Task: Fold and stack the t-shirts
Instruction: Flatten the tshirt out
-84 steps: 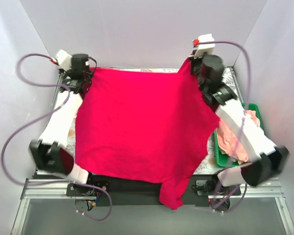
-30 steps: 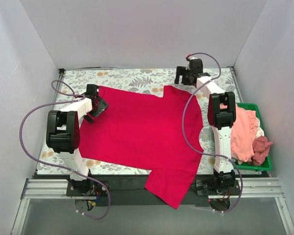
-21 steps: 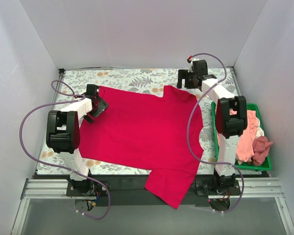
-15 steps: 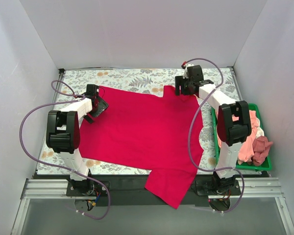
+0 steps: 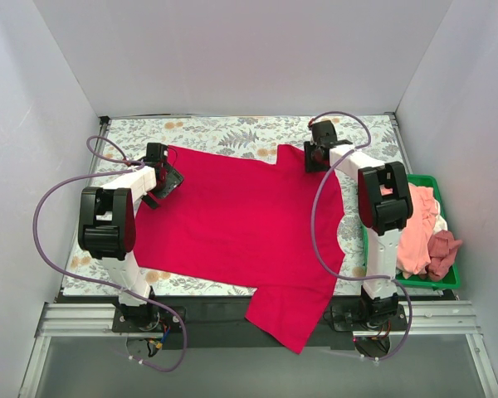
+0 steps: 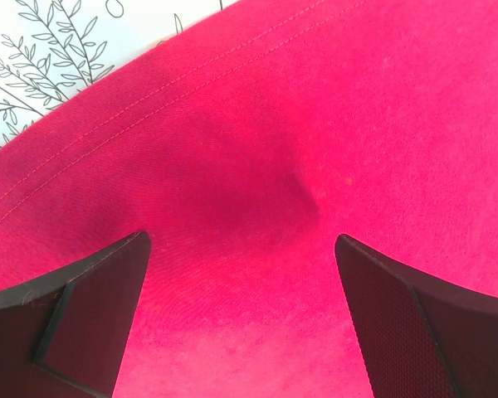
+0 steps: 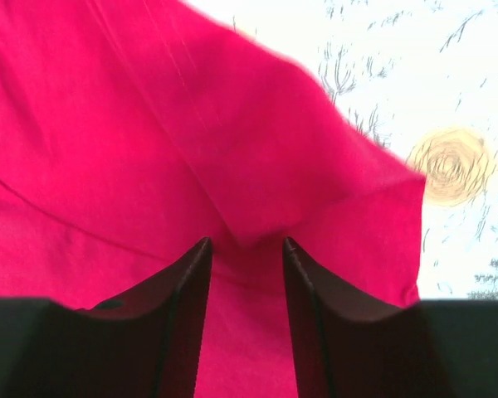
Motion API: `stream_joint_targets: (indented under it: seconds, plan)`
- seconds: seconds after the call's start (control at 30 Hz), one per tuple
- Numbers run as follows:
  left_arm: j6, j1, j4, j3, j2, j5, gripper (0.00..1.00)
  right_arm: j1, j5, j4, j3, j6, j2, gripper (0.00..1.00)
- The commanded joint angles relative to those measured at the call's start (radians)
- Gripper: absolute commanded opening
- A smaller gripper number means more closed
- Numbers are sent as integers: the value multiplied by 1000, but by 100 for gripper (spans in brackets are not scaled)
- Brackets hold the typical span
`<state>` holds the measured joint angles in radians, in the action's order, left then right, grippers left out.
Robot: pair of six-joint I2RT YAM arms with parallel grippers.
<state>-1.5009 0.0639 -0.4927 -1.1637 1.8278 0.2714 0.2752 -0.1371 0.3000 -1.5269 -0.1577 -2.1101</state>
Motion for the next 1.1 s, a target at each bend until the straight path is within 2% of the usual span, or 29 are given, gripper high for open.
stream_joint_targets:
  seconds: [0.0,0.17,0.23,0.3,0.33,0.4,0.7,0.87,0.9,0.97,1.0,1.03,1.07]
  plan:
    - [-4,-1,-7,22,-18,20,94,-1,-42,-1,-68,-12,-30,42]
    - [-2,-1,-9,25,-15,31,94,-2,-107,2,-114,-40,-65,33]
    - [-2,-1,-10,24,-15,35,94,-1,-116,5,-131,-42,-76,23]
    - [-2,-1,-10,25,-15,38,94,-2,-113,17,-157,-42,-91,19]
    - [-2,-1,-12,27,-15,38,94,-4,-105,24,-164,-42,-94,10]
    - [-2,-1,-12,27,-15,37,94,-2,-98,24,-176,-43,-90,3]
    - [1,-1,-10,24,-10,37,94,-14,-67,28,-265,-34,-76,1]
    - [7,-1,-9,19,-7,37,94,-50,-24,30,-396,-29,-163,2]
    - [11,-1,-9,18,-5,34,94,-57,-7,33,-418,-31,-178,5]
    - [18,-1,-12,6,-4,17,94,-76,57,56,-485,-25,-214,32]
    - [19,-1,-10,4,-7,9,94,-80,80,63,-499,-22,-215,50]
    - [19,-1,-9,-1,-10,3,94,-83,103,70,-507,-20,-203,60]
    - [19,-1,-10,-5,-21,-7,94,-85,113,70,-506,-11,-186,64]
